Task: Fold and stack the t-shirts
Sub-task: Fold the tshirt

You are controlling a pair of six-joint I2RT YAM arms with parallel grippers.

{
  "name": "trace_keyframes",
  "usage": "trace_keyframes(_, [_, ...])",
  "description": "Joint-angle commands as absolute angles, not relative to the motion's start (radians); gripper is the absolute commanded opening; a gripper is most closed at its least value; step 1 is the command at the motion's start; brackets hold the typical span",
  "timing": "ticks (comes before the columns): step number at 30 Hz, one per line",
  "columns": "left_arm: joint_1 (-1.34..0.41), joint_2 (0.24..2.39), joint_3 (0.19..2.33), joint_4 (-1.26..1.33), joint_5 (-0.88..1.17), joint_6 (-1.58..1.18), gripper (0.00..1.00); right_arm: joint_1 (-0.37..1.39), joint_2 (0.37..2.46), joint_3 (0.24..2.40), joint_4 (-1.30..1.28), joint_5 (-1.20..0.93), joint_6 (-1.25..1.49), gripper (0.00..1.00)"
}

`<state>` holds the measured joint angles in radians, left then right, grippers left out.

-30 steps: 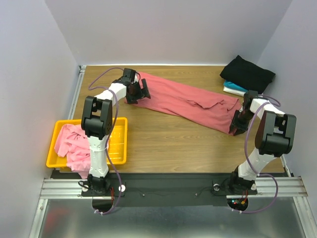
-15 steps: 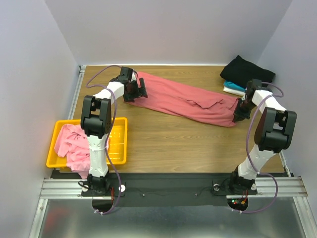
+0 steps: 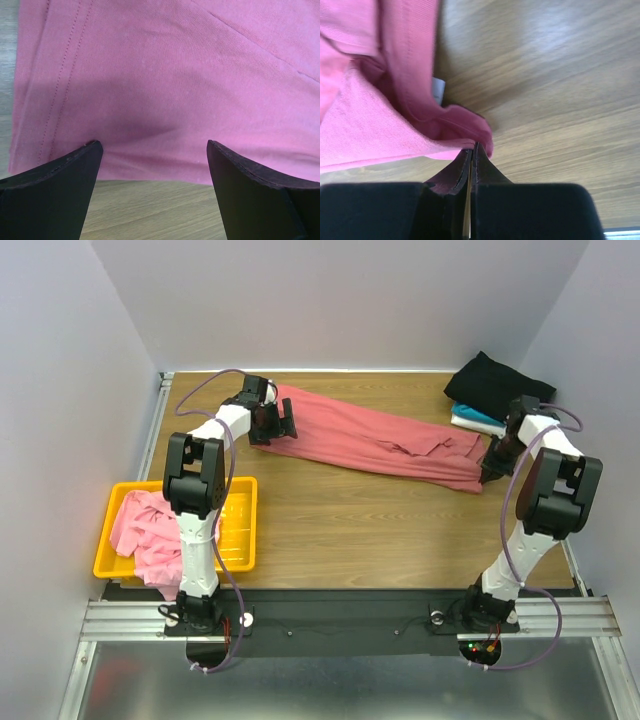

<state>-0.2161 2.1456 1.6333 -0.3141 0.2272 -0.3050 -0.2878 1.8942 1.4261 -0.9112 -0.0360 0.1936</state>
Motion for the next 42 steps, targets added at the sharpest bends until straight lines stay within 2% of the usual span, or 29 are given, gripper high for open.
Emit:
trace_keyframes(1, [-0.204, 2.177, 1.624, -0.339, 0.193, -0.272, 0.99, -0.336, 1.901, 1.468, -0.925, 0.011, 0.175, 0.02])
trace_keyframes(4, [-0.204, 2.183, 1.629, -0.337, 0.192, -0.273, 0.99, -0.339, 1.920, 1.480, -0.925, 0.005, 0.173, 0.05])
trace_keyframes(8, [-0.204, 2.184, 1.650, -0.347, 0.195, -0.272, 0.99, -0.339, 1.924, 1.488, -0.925, 0.005, 0.176, 0.21])
trace_keyframes(9, [-0.204, 2.180, 1.661, -0.356, 0.193, -0.273, 0.99, -0.339, 1.913, 1.489, -0.925, 0.005, 0.178, 0.30])
trace_keyframes(12, [-0.204, 2.166, 1.710, -0.374, 0.192, -0.276, 0.99, -0.339, 1.882, 1.497, -0.925, 0.011, 0.181, 0.45])
trace_keyframes(15, [-0.207, 2.157, 1.778, -0.390, 0.190, -0.288, 0.99, -0.339, 1.858, 1.502, -0.925, 0.005, 0.183, 0.51])
trace_keyframes(23, [-0.245, 2.160, 1.911, -0.397, 0.218, -0.317, 0.99, -0.324, 1.815, 1.485, -0.876, -0.246, 0.193, 0.56])
trace_keyframes(31, [-0.317, 2.261, 1.997, -0.384, 0.270, -0.367, 0.99, -0.129, 1.873, 1.490, -0.786, -0.304, 0.230, 0.56])
trace_keyframes(42, [-0.321, 2.269, 1.767, -0.308, 0.258, -0.390, 0.99, -0.103, 1.914, 1.329, -0.730, -0.218, 0.230, 0.56])
